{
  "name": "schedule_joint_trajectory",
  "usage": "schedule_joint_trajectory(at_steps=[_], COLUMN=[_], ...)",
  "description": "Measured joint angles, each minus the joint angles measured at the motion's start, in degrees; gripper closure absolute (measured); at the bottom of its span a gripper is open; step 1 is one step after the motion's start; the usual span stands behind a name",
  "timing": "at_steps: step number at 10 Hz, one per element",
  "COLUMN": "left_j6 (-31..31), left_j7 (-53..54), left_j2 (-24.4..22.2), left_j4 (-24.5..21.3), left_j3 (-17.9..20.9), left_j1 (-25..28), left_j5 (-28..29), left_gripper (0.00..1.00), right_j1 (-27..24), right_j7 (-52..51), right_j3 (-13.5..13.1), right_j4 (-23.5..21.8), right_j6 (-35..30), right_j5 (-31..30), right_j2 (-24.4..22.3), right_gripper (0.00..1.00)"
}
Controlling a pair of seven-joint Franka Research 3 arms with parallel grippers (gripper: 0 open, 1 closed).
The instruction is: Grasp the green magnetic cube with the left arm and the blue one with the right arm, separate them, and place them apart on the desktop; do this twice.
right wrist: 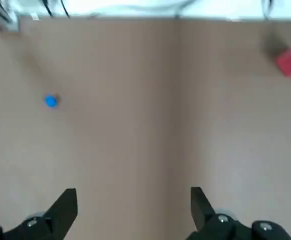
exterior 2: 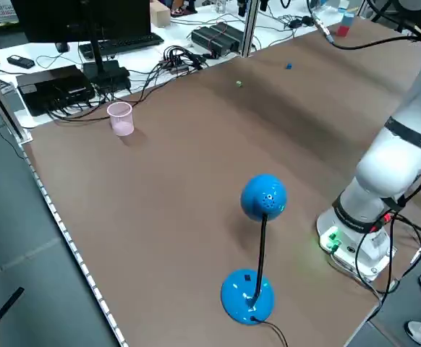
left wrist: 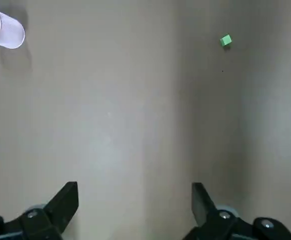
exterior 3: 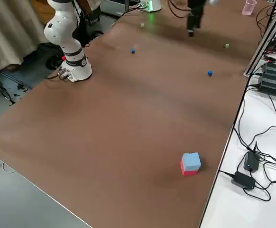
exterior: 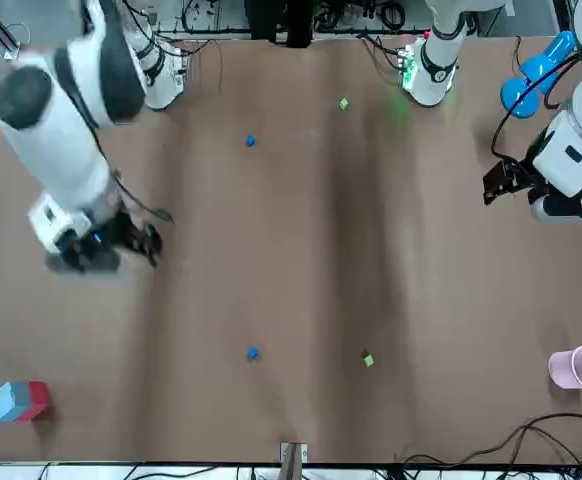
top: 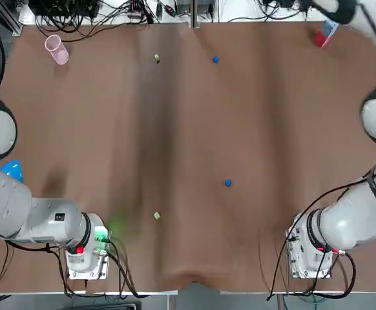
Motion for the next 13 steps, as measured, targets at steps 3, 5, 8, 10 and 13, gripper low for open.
schedule_joint_trajectory(at_steps=[3, 5, 8, 10, 13], left_j6=[0.0, 0.0, 0.1, 0.1, 0.1], left_j7=[0.0, 0.0, 0.0, 0.0, 0.0], left_j2=[0.0, 0.0, 0.0, 0.2, 0.4], left_j4=[0.0, 0.0, 0.1, 0.0, 0.1], left_j3=[-0.2, -0.2, -0.2, -0.2, -0.2], left_j1=[0.0, 0.1, 0.1, 0.2, 0.2], left_j5=[0.0, 0.0, 0.0, 0.0, 0.0], left_gripper=[0.00, 0.00, 0.00, 0.00, 0.00], right_j1=[-4.5, -5.8, -7.1, -8.9, -9.4], right_j7=[-7.3, -14.0, -17.9, -17.9, -17.9], right_j3=[-0.6, -4.0, -6.1, -4.4, -4.5], right_j4=[-0.8, -0.5, 5.2, 9.5, 10.6], right_j6=[-8.2, -10.3, -18.2, -20.6, -20.3], right_j5=[3.3, 5.8, 8.1, 8.1, 8.0], right_j2=[-6.2, -7.0, -6.4, -4.1, -2.4], right_gripper=[0.00, 0.00, 0.00, 0.00, 0.00])
